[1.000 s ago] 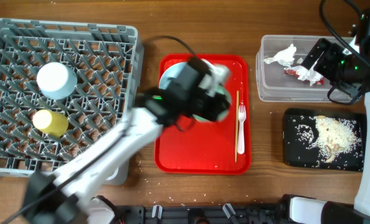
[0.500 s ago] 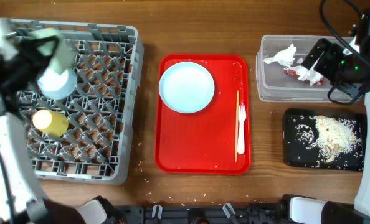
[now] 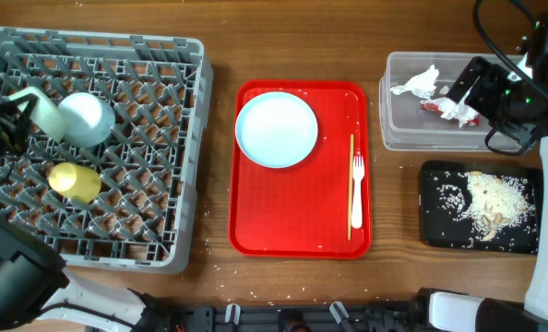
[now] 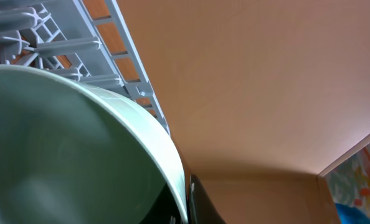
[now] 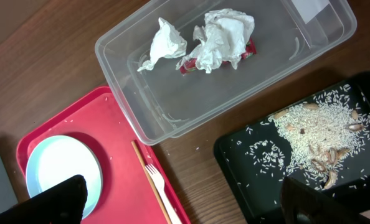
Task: Sort waste into correct bins and load items into the dishwasher rack
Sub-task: 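Carry the pale green bowl into the dish rack and release it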
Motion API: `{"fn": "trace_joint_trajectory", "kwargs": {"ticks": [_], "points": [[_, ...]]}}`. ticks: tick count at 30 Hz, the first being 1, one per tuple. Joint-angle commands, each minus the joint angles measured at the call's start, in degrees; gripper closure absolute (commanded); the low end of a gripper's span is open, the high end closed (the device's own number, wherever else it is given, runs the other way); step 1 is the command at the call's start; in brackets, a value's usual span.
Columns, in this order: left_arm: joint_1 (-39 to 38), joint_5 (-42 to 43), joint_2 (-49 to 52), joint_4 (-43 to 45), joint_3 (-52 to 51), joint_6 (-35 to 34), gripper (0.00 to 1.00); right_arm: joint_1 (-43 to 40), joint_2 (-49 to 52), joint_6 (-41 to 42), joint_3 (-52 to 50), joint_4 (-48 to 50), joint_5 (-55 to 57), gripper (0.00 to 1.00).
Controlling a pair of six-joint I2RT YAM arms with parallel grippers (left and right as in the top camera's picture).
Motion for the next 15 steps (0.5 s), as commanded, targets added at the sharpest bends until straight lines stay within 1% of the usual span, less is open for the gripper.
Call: {"fn": "trace_joint_trajectory", "kwargs": {"ticks": [1,4,7,8,10,11,12,13,14,15], "points": [[2.8,0.5,1.7,-1.2,0.1,-0.5,0.96,-0.1,0.6,-1.0,0.3,0.1,0.6,0.0],[6.4,0.7,1.7,-3.8,0.1,-0.5,0.96,-0.1,0.6,-1.0,0.3,0.1,0.6,0.0],[8.4,0.7,1.7,-5.7,0.0,-0.5,0.96,-0.1,0.6,-1.1,0.3,0.1,0.6,0.0],[9.0,0.7,1.7,-6.7,0.0,-0.5,0.86,-0.1,0.6,-1.1,0.3,0.1,0.6,0.0],[10.4,0.7,1.7,-7.3,0.0,-0.6,0.82,-0.1,0.6,-1.0,0.3,0.1,0.6,0.0],[11.3,0.7,1.7,-7.8,0.0,-0.7,0.76,-0.1,0.6,-1.0,0.3,0.1,0.6,0.0],[12.5,0.6,1.7,-8.6,0.0,-0.7,0.61,-0.1,0.6,-1.1,0.3,0.1,0.6,0.0],[13.7,0.6,1.7,-9.3,0.0,-0.7,0.38,-0.1,0.6,-1.0,0.3,0.1,0.6,0.0],[15.0,0.6,1.7,-10.1,0.0,-0.7,0.21,-0.1,0.6,-1.0,0.3,0.1,0.6,0.0],[17.2,0.6,1.7,-11.9,0.0,-0.7,0.02,-0.1,0.6,-1.0,0.3,0.1,0.6,0.0]]}}
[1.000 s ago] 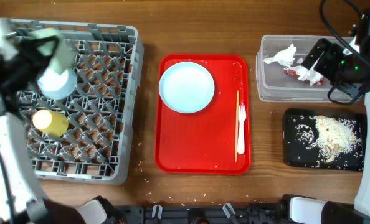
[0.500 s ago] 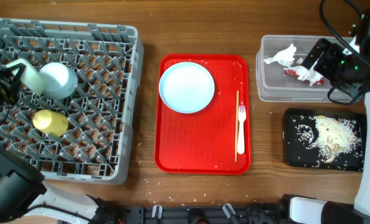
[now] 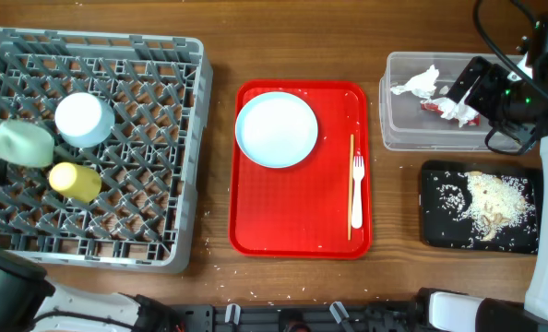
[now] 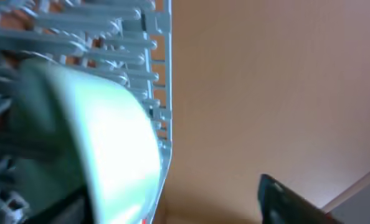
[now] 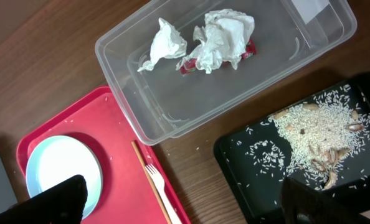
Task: Sort waste into correct bins and load items into the dishwasher rack
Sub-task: 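Carry the pale green bowl into the dish rack and release it, then return the left gripper to the tray and grasp the light-blue plate rim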
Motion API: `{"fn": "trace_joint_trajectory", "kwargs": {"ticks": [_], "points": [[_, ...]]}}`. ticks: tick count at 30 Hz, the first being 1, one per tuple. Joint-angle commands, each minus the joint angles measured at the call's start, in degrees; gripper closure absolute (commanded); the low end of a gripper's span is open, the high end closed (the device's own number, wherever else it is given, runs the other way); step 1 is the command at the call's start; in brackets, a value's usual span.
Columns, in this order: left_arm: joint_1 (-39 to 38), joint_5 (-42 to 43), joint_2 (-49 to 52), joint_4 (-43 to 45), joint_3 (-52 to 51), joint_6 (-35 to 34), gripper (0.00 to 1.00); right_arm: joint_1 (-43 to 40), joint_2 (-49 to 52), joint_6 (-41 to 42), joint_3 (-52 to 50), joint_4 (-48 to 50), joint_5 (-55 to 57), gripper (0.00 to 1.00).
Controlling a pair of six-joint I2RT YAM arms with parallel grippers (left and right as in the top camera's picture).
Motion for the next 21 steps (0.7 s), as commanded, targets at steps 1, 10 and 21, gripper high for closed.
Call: {"fn": "trace_joint_trajectory", "kwargs": {"ticks": [1,10,21], "points": [[4.7,0.5,0.7,-3.2,0.1,0.3,0.01,-0.1,0.6,-1.0,0.3,0.2,0.6,0.0],[14.2,-9.4,-9.8,-17.6,0.1,6.9,0.11,-0.1,0.6,-1.0,0.3,0.2,0.6,0.0],[-9.2,-41.6,-18.0,-15.2,0.1,21.1,0.96,-0.1,0.6,-1.0,0.3,0.2,0.6,0.0]]}}
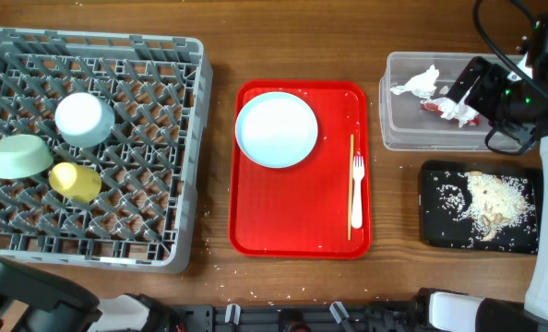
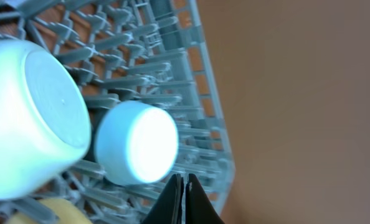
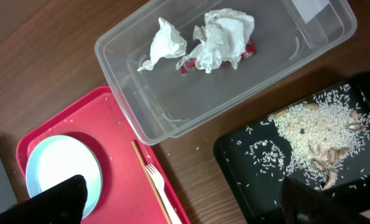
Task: Sort waste into correct bins and load items into the dishwasher rack
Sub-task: 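Return the left gripper to the tray and grasp the light-blue plate rim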
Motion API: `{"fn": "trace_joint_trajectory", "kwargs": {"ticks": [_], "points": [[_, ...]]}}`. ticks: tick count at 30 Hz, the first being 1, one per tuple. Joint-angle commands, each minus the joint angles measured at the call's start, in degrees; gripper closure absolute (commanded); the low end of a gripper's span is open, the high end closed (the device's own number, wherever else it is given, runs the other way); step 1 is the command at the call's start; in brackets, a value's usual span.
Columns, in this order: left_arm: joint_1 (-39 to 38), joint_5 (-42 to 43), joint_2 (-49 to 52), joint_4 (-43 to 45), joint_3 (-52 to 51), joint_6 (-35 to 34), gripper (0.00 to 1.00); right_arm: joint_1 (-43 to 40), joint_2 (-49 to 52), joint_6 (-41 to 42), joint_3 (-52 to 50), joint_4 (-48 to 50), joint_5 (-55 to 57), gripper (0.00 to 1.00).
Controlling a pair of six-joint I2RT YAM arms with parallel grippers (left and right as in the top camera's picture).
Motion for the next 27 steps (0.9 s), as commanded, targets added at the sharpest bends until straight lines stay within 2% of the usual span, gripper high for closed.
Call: {"fn": "trace_joint_trajectory", "kwargs": {"ticks": [1,2,13,20,22,24,27], "points": [[-5.7,-21.4,-0.9,0.4,-0.1,10.6,0.96,-0.1,0.6,-1.0,0.3,0.2,0.6,0.0],[-6.9,-24.2,-0.8,0.7,-0.1,10.7,0.96,-0.1,0.6,-1.0,0.3,0.2,0.6,0.0],[-7.8,-24.0,10.1,2.2,-0.1,11.1,0.96,-0.1,0.6,-1.0,0.3,0.2,0.6,0.0],[-4.0,-23.7,7.0,-1.1,-0.1,10.3,0.96,-0.1,0.6,-1.0,0.3,0.2,0.6,0.0],[-2.2,-20.1,3.6,-1.4,-0.1,6.9,0.96,-0.1,0.6,-1.0,0.3,0.2,0.6,0.0],[-1.1,-12.2,-1.8,-1.4,-0.1,-3.6,0.96,-0.1,0.6,-1.0,0.3,0.2,0.6,0.0],[-2.3,4.2,-5.8,-1.7,-0.1,-4.8,0.96,-0.1,0.6,-1.0,0.3,0.2,0.6,0.0]]}}
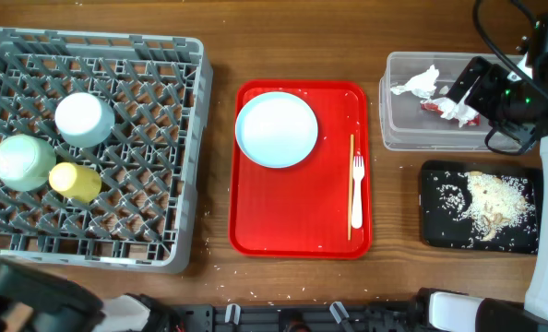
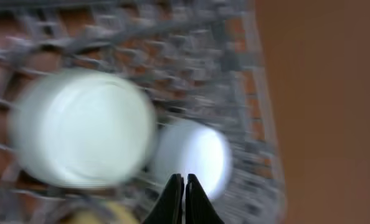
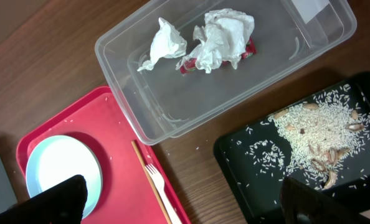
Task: Sort waste into correct bins and load items into the dishwasher rack
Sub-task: 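Return the left gripper to the tray and grasp the light-blue plate rim, then carry the light-blue plate into the dish rack and release it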
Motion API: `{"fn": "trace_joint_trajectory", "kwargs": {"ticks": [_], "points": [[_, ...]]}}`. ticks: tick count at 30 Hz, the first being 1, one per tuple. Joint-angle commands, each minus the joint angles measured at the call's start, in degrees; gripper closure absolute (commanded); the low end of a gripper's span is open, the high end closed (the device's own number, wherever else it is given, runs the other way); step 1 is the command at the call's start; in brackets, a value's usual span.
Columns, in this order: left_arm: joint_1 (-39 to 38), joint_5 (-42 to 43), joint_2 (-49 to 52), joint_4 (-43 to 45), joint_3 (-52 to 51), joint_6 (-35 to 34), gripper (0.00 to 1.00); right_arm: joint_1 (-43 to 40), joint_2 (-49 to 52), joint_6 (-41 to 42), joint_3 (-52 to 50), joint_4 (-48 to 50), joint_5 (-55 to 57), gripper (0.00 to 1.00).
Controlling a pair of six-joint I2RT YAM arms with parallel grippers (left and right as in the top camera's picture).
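Note:
The grey dishwasher rack holds a pale blue cup, a green cup and a yellow cup. The left wrist view is blurred. In it my left gripper is shut and empty above the green cup and the blue cup. On the red tray lie a pale blue plate, a white fork and a wooden chopstick. My right gripper hangs open, empty, high over the table beside the clear bin.
The clear bin holds crumpled tissues and a red wrapper. A black tray with spilled rice lies below it at the right. Rice grains dot the wood near the front edge.
The green cup now stands base up in the rack instead of leaning. My left gripper has shifted over the rack, still shut and empty. The right arm has not moved.
My left gripper first held the green cup over the rack's left side next to the blue cup. Then the cup was lower at the rack's left edge with the fingers apart. After that it rested in the rack and the gripper was shut, empty, as now.

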Motion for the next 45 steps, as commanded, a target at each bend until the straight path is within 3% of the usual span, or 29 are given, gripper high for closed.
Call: {"fn": "trace_joint_trajectory", "kwargs": {"ticks": [1,2,3,4,5,6,8,9,11,12,14,16,18,21,24,31,35,37,39,41,45], "points": [[-3.3,24.5,-5.6,-1.4,0.0,-5.2,0.96,-0.1,0.6,-1.1,0.3,0.1,0.6,0.0],[-6.1,28.2,-6.1,-3.0,0.0,-5.2,0.89,-0.1,0.6,-1.0,0.3,0.1,0.6,0.0],[-10.4,31.3,-6.2,-5.9,0.0,-5.0,0.41,-0.1,0.6,-1.0,0.3,0.1,0.6,0.0],[-14.2,32.3,-6.2,-8.2,0.0,-4.4,0.16,-0.1,0.6,-1.1,0.3,0.1,0.6,0.0],[-19.0,32.3,-6.1,-10.4,0.0,-2.6,0.0,-0.1,0.6,-1.0,0.3,0.1,0.6,0.0],[-23.1,32.3,-6.1,-11.6,0.0,-0.8,0.0,-0.1,0.6,-1.0,0.3,0.1,0.6,0.0],[-38.8,30.1,-6.1,-11.9,0.0,8.3,0.0,-0.1,0.6,-1.0,0.3,0.1,0.6,0.0],[-45.6,24.4,-6.1,-10.9,0.0,9.3,0.0,-0.1,0.6,-1.0,0.3,0.1,0.6,0.0],[-57.1,8.3,-6.0,-8.6,0.0,8.8,0.0,-0.1,0.6,-1.0,0.3,0.1,0.6,0.0],[-67.7,-7.6,-5.3,-6.4,0.0,8.8,0.01,-0.1,0.6,-1.1,0.3,0.1,0.6,0.0],[-81.3,-28.2,-2.6,-2.6,0.0,8.9,0.0,-0.1,0.6,-1.1,0.3,0.1,0.6,0.0],[-87.8,-36.7,0.3,0.3,0.0,9.1,0.0,-0.1,0.6,-1.0,0.3,0.1,0.6,0.0],[-94.4,-39.8,6.1,5.9,0.0,13.3,0.0,-0.1,0.6,-1.0,0.3,0.1,0.6,0.0],[-97.8,-44.8,13.8,11.8,0.0,13.6,0.0,-0.1,0.6,-1.1,0.3,0.1,0.6,0.0],[-97.7,-45.0,19.4,15.4,0.0,13.6,0.1,-0.1,0.6,-1.0,0.3,0.1,0.6,0.0],[-100.5,-42.4,24.0,16.3,0.0,13.4,0.15,-0.1,0.6,-1.0,0.3,0.1,0.6,0.0],[-100.4,-42.4,26.1,16.1,0.0,13.4,0.34,-0.1,0.6,-1.0,0.3,0.1,0.6,0.0],[-100.4,-42.4,26.6,16.1,0.0,13.4,0.38,-0.1,0.6,-1.0,0.3,0.1,0.6,0.0],[-100.4,-42.6,26.6,16.2,0.0,13.4,0.7,-0.1,0.6,-1.0,0.3,0.1,0.6,0.0],[-100.4,-42.6,26.6,16.1,0.0,13.4,0.94,-0.1,0.6,-1.0,0.3,0.1,0.6,0.0],[-100.4,-42.6,24.9,15.5,0.0,13.3,0.96,-0.1,0.6,-1.1,0.3,0.1,0.6,0.0]]}}
